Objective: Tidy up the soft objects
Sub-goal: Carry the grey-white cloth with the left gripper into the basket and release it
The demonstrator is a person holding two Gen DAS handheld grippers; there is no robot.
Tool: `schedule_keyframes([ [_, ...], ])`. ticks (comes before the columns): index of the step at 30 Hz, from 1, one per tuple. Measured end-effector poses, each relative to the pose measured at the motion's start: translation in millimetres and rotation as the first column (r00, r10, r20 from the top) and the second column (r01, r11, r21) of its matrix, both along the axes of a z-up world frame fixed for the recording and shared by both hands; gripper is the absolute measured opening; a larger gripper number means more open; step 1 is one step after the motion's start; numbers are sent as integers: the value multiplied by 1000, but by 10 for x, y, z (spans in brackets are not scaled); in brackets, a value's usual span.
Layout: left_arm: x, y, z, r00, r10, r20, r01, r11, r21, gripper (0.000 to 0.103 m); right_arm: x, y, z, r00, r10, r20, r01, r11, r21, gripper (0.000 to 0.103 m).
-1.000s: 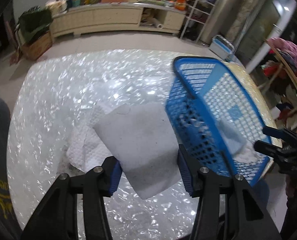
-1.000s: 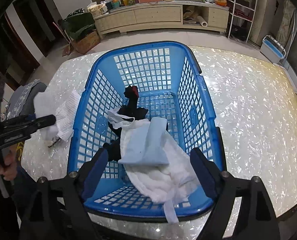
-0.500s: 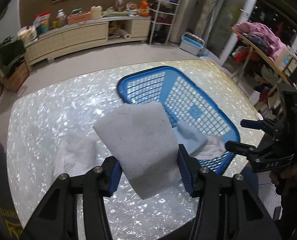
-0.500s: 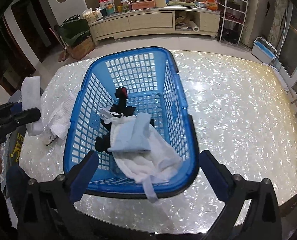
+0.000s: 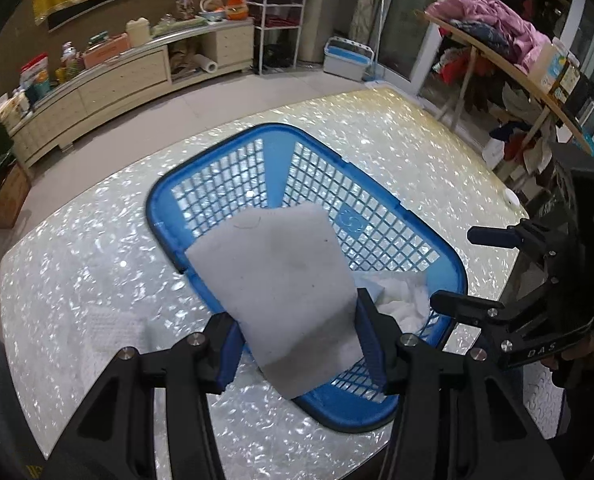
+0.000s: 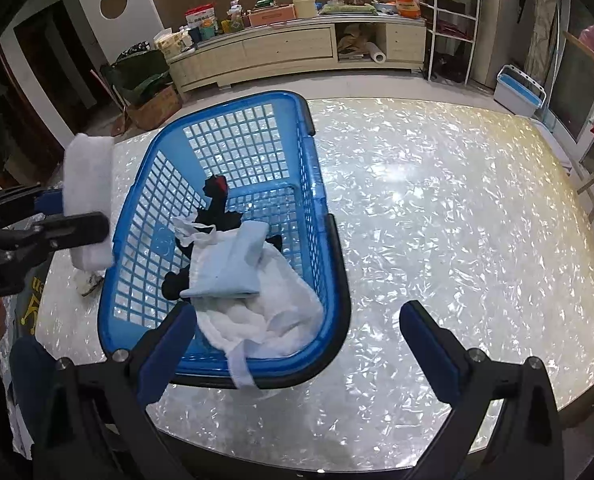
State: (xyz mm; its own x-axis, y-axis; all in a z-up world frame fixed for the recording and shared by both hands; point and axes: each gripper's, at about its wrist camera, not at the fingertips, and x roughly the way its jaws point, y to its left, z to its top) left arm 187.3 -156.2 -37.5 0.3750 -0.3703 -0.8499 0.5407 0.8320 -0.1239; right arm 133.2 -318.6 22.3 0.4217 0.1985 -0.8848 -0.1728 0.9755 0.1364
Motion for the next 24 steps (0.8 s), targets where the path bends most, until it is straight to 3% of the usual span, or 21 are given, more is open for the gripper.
schedule_keyframes([
  [16,352,-391,-590,994,-43,-98,50,996,77,48,61,-131,-99,1000,-20,-5,21,999,39,102],
  [24,393,-507,-599,996,-52,-78,62,991,122,54,66,-142,-124,1000,-22,-16,23,998,51,102],
])
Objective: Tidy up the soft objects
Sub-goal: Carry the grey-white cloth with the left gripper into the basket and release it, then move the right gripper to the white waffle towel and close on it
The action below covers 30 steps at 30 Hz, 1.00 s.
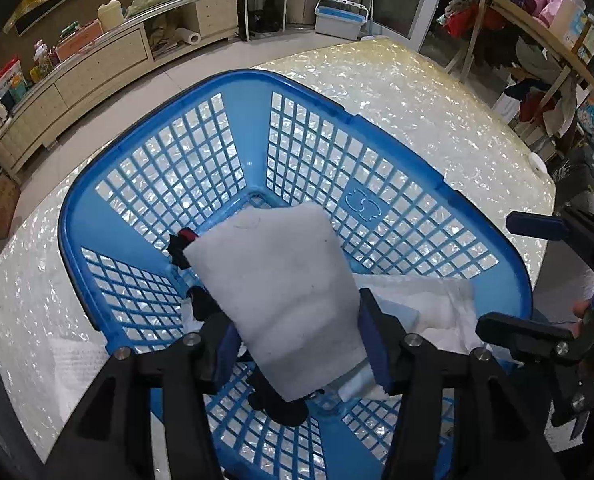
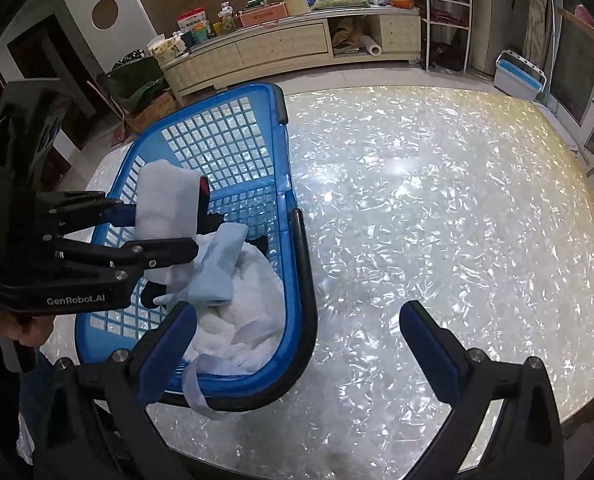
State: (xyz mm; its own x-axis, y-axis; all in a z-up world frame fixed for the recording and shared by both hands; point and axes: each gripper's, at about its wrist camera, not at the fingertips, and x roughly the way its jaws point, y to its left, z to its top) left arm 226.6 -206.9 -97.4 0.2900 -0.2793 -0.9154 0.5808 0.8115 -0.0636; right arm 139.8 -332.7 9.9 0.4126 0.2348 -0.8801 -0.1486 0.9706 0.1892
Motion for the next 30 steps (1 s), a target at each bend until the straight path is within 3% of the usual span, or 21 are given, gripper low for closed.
schedule_keyframes([
  [5,16,-64,-14,1000,-3,4,3,1000,10,57,1,-11,8,1000,-5,-1,5,1000,7,102],
  [11,-72,-77,34,999,-7,37,6,999,39,77,-45,-17,42,1000,1,4,-1,1000,10,102],
  [18,-197,34,223,996,-7,85,3,999,47,77,-110,15,88,1000,-1,7,1,1000,10,102],
  [26,-385,336,548,987,70,147,-70,998,-10,85,-203,103,217,999,5,33,-5,1000,5,102],
  [30,-520,531,665,975,126,182,-126,992,-13,98,-236,189,295,999,15,51,-15,1000,5,102],
])
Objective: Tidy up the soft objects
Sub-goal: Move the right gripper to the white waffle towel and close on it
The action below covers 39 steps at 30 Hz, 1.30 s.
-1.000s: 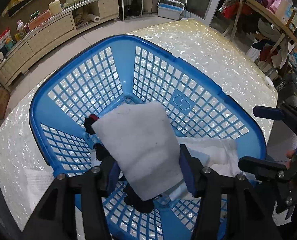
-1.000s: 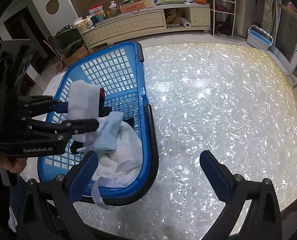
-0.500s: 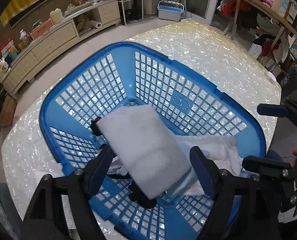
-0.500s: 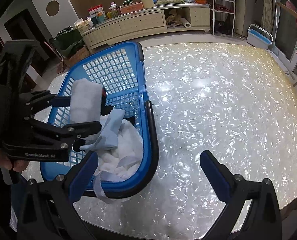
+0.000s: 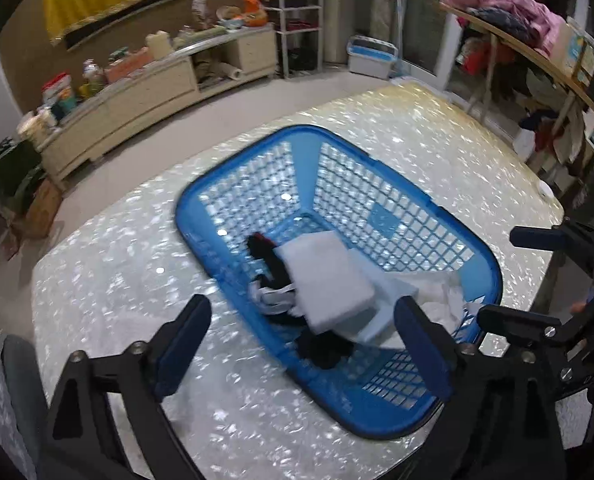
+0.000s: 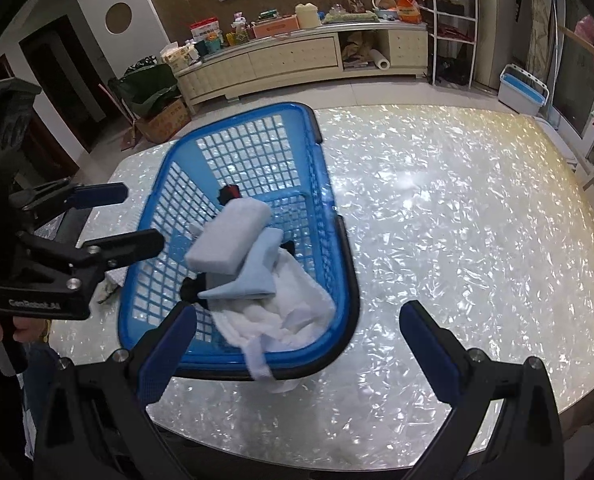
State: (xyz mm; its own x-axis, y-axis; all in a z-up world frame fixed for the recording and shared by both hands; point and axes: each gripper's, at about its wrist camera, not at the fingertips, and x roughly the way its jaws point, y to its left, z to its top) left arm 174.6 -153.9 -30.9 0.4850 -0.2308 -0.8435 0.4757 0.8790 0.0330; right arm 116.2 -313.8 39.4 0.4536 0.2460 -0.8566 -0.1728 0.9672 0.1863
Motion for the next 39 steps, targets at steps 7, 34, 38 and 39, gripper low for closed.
schedule_keyframes([
  [7,-228,515,169,995,94,27,-94,995,-29,103,-37,273,110,999,39,32,-39,999,9,102],
  [34,-725,2492,-24,918,391,-64,-395,916,-63,103,184,2078,-92,948,318,6,-318,948,0,102],
  [38,-704,2720,-162,904,417,-92,-424,903,-68,103,255,2330,-223,941,338,-30,-338,941,-4,102],
  [39,-697,2758,-189,902,421,-98,-428,901,-67,103,292,2401,-282,939,340,-46,-341,940,-3,102],
])
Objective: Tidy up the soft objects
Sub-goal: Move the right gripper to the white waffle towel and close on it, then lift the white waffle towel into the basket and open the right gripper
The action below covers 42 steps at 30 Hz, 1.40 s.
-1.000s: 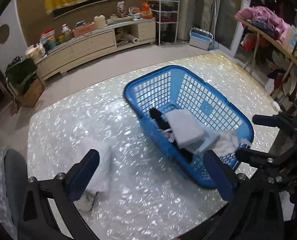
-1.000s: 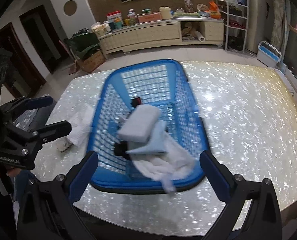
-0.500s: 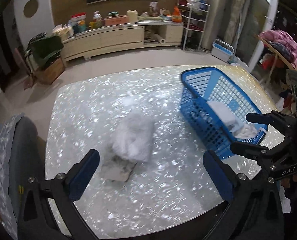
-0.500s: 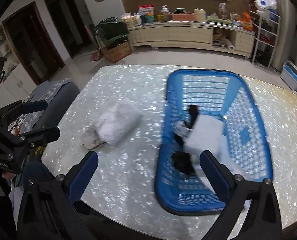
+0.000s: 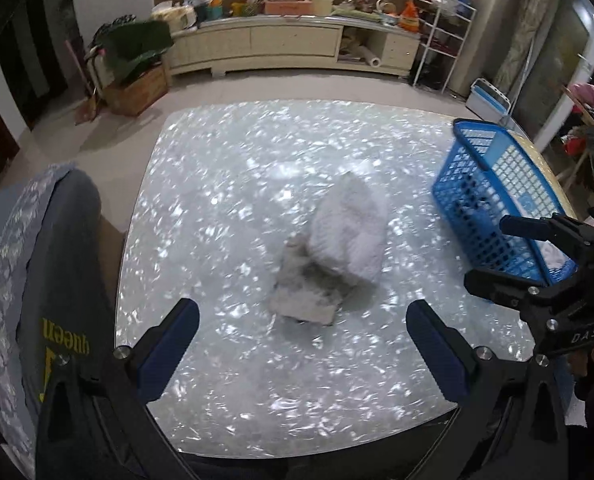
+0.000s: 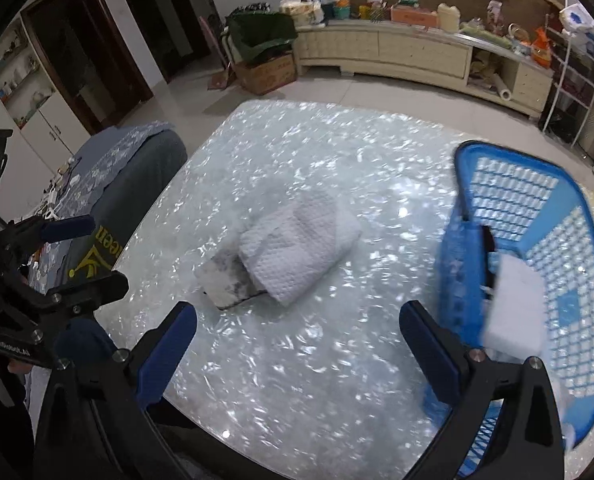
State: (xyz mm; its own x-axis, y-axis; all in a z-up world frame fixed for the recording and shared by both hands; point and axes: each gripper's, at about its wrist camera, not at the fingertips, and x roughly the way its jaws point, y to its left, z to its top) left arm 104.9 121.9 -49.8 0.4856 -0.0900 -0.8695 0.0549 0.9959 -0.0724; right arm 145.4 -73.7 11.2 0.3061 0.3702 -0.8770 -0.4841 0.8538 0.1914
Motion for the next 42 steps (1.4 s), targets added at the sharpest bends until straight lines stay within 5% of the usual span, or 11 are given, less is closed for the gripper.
schedule_keyframes([
  [11,171,363,-345,997,63,-53,-63,998,6,103,198,473,-430,998,41,-57,-45,996,-72,101],
  [23,356,519,-707,993,62,-97,-64,998,-18,103,398,829,-890,993,55,-100,-71,985,-158,87],
  [33,426,489,-863,994,33,-108,-36,999,-28,103,463,880,-1161,994,30,-105,-54,972,-229,61],
  [42,393,361,-801,997,-16,-80,12,999,-50,103,434,767,-1013,996,21,-88,-38,980,-197,20],
])
